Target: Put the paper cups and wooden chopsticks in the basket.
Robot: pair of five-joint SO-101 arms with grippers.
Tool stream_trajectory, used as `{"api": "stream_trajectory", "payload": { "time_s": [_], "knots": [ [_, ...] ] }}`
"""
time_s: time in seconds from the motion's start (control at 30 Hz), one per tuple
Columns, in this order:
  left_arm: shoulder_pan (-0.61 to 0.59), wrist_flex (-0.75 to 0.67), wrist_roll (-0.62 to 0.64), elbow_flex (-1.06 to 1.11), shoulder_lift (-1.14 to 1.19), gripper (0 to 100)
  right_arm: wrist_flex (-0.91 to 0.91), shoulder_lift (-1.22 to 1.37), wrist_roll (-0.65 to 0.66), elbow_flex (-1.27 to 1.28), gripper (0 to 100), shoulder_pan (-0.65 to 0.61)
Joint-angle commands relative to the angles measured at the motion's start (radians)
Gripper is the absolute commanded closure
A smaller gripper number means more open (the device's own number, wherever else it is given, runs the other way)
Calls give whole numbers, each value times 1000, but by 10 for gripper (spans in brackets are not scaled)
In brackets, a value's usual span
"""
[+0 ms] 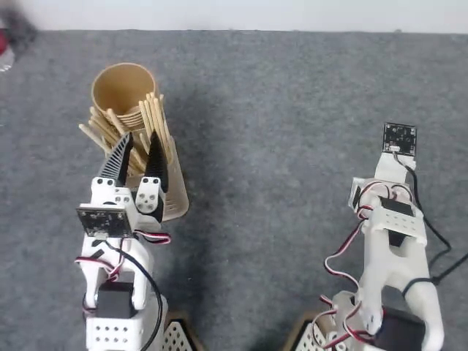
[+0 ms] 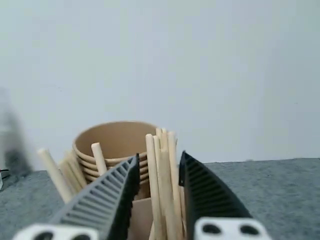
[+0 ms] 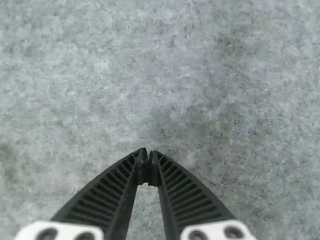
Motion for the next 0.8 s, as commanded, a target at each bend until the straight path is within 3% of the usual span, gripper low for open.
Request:
{"api": "stream_trajectory", "payload": {
  "time_s": [0.0, 0.23, 0.4, 0.53, 0.63, 0.77],
  "knots": [
    [-8, 6, 8, -42, -8, 867, -19, -7, -12, -48, 980, -13],
    [-28, -11, 3, -74, -9, 867, -19, -7, -12, -48, 980, -12],
    [-293, 18, 18, -453, -2, 865, -19, -7, -12, -48, 980, -15],
    [-371, 41, -35, -561, -2, 863, -19, -7, -12, -48, 980, -15],
    [-373, 114, -115, -568, -2, 866, -19, -7, -12, -48, 980, -15],
    [-373, 321, -68, -561, -2, 867, -19, -18, -20, -51, 979, -27]
  ]
}}
